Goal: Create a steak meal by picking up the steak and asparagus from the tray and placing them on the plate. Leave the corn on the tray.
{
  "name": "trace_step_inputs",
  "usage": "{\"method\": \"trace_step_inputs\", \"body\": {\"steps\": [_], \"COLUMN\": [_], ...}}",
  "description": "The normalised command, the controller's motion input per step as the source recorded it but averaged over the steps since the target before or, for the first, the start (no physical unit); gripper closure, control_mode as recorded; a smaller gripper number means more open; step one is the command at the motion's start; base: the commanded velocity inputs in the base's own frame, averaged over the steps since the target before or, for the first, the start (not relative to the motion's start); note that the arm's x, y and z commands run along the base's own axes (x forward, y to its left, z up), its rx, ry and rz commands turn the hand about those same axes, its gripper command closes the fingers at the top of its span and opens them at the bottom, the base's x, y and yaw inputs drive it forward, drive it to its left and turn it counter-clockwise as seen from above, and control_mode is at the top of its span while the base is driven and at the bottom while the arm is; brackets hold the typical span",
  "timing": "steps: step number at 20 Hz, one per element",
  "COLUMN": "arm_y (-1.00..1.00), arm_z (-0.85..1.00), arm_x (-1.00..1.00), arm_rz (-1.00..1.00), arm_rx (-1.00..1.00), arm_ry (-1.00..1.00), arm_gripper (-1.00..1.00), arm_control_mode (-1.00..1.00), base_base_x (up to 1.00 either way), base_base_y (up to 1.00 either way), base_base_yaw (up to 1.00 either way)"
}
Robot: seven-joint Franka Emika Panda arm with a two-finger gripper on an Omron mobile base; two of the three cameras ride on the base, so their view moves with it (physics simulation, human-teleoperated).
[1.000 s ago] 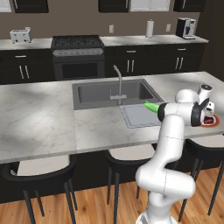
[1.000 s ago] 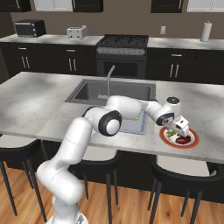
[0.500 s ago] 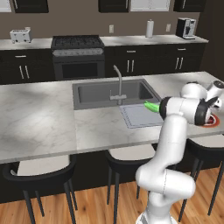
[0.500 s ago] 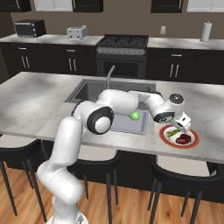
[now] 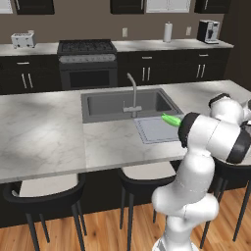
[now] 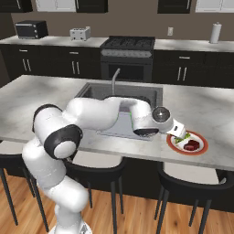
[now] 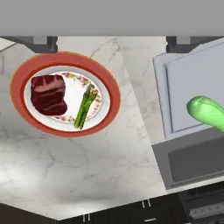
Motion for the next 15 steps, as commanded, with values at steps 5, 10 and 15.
{"method": "trace_step_inputs", "body": {"steps": [5, 10, 15], "arm_y": [0.70, 0.61, 0.69], "arm_z": [1.00, 1.00, 0.77], "arm_x": [-0.60, -0.47, -0.71], "arm_rz": [0.19, 0.26, 0.22], "arm_rx": [-0.21, -0.21, -0.25], "arm_ry": [0.00, 0.05, -0.08], "arm_gripper": [-1.00, -1.00, -1.00], "arm_control_mode": [-1.00, -1.00, -1.00], "base_base_x": [0.00, 0.00, 0.00], "base_base_y": [0.00, 0.00, 0.00], "base_base_yaw": [0.00, 0.00, 0.00]}}
